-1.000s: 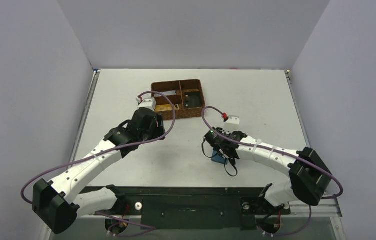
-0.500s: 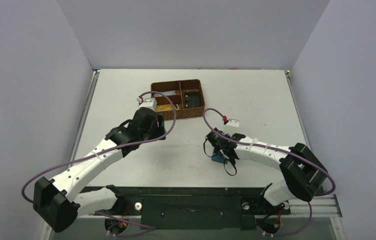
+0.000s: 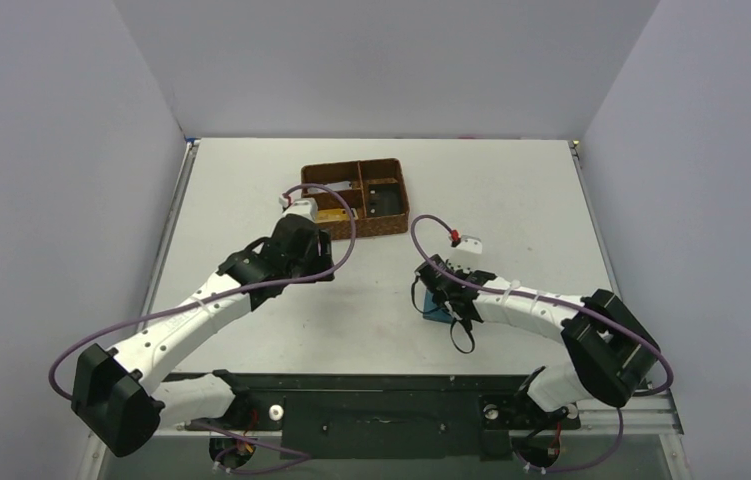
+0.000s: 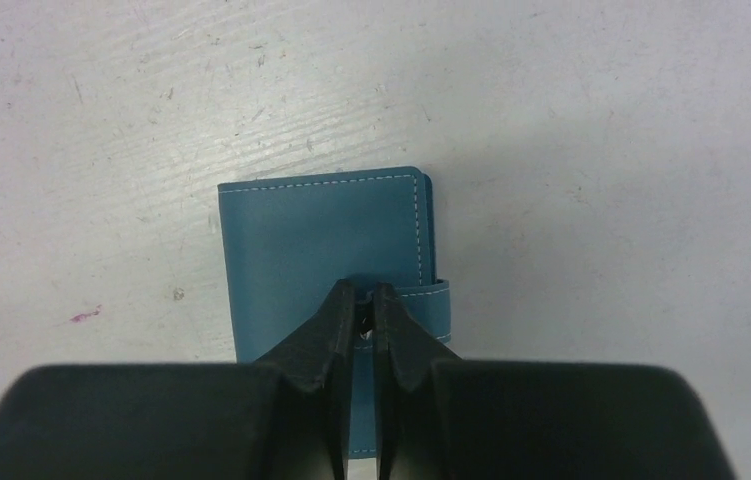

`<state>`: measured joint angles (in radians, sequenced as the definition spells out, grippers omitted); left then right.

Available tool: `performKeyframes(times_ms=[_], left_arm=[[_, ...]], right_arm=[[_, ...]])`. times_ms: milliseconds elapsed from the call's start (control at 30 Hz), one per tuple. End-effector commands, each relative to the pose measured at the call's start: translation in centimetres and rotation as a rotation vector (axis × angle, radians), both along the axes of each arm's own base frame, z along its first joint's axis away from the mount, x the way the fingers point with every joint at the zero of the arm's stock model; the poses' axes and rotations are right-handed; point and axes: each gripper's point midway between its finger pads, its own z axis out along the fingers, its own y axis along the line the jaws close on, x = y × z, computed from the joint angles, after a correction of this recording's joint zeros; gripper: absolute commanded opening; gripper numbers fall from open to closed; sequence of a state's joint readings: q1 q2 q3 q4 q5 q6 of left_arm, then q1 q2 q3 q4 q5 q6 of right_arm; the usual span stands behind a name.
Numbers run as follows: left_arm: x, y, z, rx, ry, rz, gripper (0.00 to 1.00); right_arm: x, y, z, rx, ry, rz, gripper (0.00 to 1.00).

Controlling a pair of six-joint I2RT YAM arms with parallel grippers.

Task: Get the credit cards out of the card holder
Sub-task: Open the card holder at the center of the board.

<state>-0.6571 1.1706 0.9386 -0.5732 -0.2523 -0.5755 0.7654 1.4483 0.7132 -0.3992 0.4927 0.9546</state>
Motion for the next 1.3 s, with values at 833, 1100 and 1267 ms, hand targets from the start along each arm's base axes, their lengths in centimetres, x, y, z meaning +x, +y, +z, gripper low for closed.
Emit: performKeyframes(times_ms=[833,1100,1267], left_arm=[[-1.2,-5.5,-4.5,-0.195,0.146,-0.078,0.57],[-0.8,-7.9,-5.9,-0.241,0.168,-0.106,0.56],[-0.6,-8.8,-6.7,-0.245,0.174,-0.114,0.55]], right_arm=[[0.4,8.2,11.4,0.291,-0.162,0.224,0.0],[0.1,9.8,11.7,0.282,-0.153,0.256,0.0],[0.1,9.1,11.6,0.247,-0.149,0.244,0.0]])
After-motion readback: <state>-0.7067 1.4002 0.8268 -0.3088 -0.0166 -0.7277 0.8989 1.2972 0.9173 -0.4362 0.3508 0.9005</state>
